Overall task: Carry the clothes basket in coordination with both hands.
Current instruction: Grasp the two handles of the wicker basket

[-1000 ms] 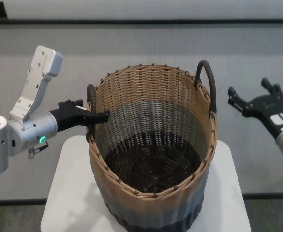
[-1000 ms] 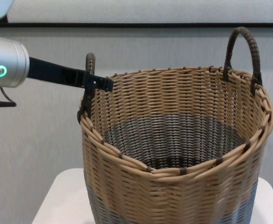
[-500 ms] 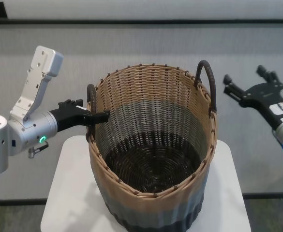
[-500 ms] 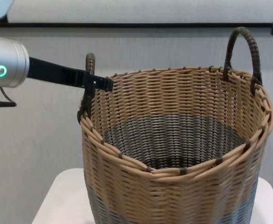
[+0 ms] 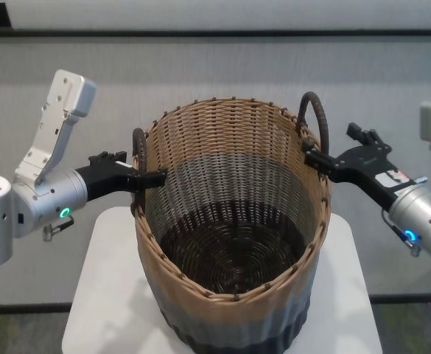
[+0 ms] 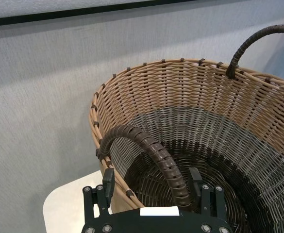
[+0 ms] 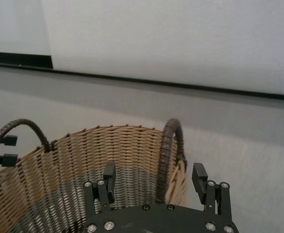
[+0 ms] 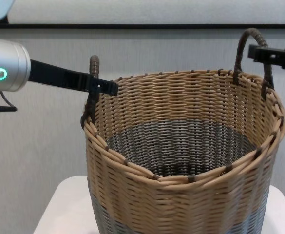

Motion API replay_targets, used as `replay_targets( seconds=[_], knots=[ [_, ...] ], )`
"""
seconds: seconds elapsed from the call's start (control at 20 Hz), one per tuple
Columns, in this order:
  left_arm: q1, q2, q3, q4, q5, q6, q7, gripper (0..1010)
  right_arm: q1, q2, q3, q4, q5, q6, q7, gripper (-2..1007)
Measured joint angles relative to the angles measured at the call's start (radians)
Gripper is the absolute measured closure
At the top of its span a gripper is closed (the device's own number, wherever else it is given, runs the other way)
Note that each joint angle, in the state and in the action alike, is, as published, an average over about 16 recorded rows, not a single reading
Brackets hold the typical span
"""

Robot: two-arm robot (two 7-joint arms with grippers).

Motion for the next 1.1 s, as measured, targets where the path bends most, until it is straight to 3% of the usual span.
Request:
replay_targets(
  seconds=[0.4, 1.1],
  knots=[
    [0.000, 0.000, 0.000, 0.000, 0.000, 0.000, 0.000, 10, 0.054, -0.007, -0.047, 0.054, -0.012, 0.035, -0.005, 5],
    [0.000, 0.000, 0.000, 0.000, 0.000, 0.000, 0.000, 10, 0.171, -0.037, -0.105, 0.204, -0.111, -0.001, -0.012, 5]
  ],
)
